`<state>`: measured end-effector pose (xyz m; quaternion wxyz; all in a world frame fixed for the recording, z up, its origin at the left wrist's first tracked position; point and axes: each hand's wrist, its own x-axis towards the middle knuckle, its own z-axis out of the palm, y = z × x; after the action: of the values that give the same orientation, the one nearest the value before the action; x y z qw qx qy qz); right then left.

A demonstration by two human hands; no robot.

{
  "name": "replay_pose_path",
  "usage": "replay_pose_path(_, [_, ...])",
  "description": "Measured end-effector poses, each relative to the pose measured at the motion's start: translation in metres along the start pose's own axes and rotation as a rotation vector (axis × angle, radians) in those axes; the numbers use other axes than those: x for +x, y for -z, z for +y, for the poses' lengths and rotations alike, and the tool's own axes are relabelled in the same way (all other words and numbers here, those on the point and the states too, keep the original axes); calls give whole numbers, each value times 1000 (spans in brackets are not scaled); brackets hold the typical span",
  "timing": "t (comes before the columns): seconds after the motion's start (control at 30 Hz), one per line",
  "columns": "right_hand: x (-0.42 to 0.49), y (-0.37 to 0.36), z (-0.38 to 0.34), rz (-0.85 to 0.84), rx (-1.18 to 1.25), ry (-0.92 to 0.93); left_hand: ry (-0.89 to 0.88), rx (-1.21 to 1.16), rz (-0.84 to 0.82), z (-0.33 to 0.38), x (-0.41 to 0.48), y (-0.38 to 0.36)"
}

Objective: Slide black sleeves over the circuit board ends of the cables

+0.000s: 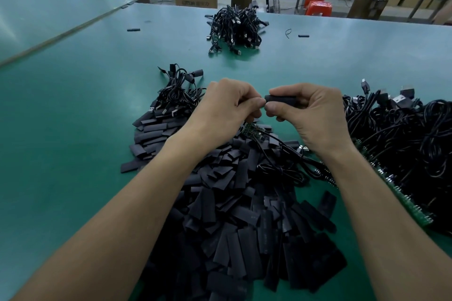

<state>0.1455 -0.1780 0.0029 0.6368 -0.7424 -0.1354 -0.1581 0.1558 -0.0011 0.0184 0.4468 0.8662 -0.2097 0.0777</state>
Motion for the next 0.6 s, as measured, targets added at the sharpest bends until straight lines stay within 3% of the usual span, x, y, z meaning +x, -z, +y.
replay_pose_path(0.6, [0,1,1,-15,-5,-3,2,75,-23,-5,1,0])
